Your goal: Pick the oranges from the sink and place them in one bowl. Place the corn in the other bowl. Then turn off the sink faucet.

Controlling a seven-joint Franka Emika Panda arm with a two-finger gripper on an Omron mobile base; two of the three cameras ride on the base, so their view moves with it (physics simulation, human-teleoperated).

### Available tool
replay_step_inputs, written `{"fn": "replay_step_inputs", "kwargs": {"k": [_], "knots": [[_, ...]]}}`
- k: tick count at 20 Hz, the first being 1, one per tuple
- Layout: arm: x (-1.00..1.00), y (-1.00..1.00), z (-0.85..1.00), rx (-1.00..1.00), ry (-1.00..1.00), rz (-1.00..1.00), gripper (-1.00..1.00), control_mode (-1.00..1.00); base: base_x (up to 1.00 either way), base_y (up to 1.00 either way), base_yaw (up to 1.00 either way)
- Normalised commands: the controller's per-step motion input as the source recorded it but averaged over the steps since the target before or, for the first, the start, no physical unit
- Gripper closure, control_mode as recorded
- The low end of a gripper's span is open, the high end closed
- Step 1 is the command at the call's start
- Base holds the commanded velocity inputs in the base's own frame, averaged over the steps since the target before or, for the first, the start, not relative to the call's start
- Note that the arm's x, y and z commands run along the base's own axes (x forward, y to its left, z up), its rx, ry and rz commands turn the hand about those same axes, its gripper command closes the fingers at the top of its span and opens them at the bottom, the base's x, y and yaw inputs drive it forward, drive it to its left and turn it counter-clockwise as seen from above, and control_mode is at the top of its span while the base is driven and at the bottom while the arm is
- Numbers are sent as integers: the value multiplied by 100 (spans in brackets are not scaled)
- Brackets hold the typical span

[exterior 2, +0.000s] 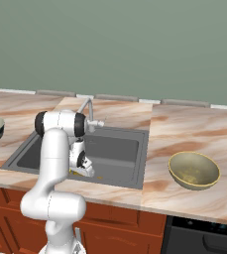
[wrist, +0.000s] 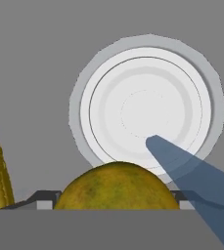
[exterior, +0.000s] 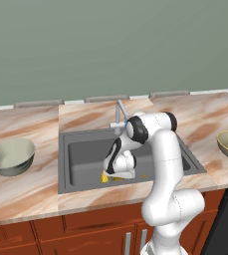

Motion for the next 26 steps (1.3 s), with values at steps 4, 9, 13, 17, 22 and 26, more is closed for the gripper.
{"fn": "replay_step_inputs", "kwargs": {"k": [4,9,13,17,22,26], "knots": [[0,0,0,0,0,0,100,-100,0,0,0],[-1,0,10,0,0,0,100,-100,0,0,0],[-3,-1,34,0,-3,0,100,-100,0,0,0],[0,-2,34,0,0,0,100,-100,0,0,0],[0,-7,35,0,0,0,100,-100,0,0,0],[0,-16,39,0,-3,0,100,-100,0,0,0]]}}
